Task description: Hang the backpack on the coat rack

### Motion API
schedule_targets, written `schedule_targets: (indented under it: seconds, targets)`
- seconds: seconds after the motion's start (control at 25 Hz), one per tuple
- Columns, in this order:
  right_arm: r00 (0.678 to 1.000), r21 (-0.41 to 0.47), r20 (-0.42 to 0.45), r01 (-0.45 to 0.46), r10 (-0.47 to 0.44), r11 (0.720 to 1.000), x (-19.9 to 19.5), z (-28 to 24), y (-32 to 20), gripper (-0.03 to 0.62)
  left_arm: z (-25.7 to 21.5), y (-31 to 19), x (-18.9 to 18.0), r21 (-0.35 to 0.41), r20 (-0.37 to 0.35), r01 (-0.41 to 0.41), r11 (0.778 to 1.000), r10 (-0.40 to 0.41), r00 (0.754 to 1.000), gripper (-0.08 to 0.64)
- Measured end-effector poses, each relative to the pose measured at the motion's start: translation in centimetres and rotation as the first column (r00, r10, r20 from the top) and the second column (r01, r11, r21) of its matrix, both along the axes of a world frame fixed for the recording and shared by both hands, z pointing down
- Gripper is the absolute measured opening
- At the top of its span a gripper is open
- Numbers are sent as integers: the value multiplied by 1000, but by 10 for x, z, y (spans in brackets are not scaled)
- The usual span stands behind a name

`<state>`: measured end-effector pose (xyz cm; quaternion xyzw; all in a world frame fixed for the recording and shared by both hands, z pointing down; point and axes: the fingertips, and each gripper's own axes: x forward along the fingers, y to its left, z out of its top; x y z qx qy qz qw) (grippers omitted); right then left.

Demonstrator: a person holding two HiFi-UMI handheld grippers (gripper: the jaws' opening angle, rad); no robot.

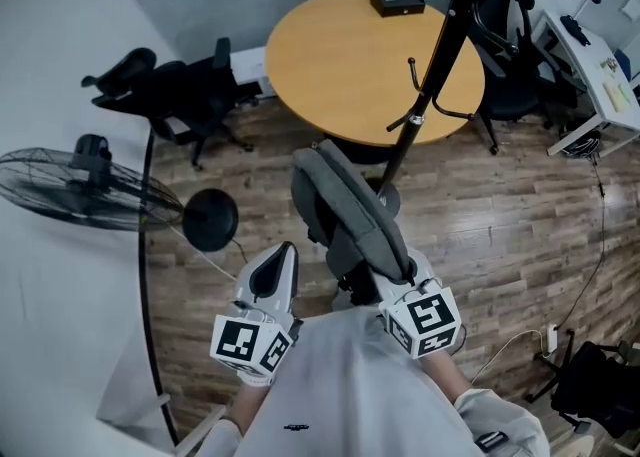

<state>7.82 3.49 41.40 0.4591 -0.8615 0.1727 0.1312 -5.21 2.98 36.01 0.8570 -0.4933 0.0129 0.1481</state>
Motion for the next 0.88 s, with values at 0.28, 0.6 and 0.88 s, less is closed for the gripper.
schedule_targets:
  seconds: [0.28,0.6,0.88]
  targets:
    - [999,-1,19,27,-27,1000,6,-5,-22,61,0,-24,16,-8,10,2,1000,-2,1000,17]
    - [998,-4,56,23,-22,1000,5,-10,-37,61,-4,-46,20,-12,22,-9,1000,10,1000,17]
    - [997,6,75,-32,31,999,8,-17,-50,61,-2,-68,35,-8,19,-98,995,98,995,17]
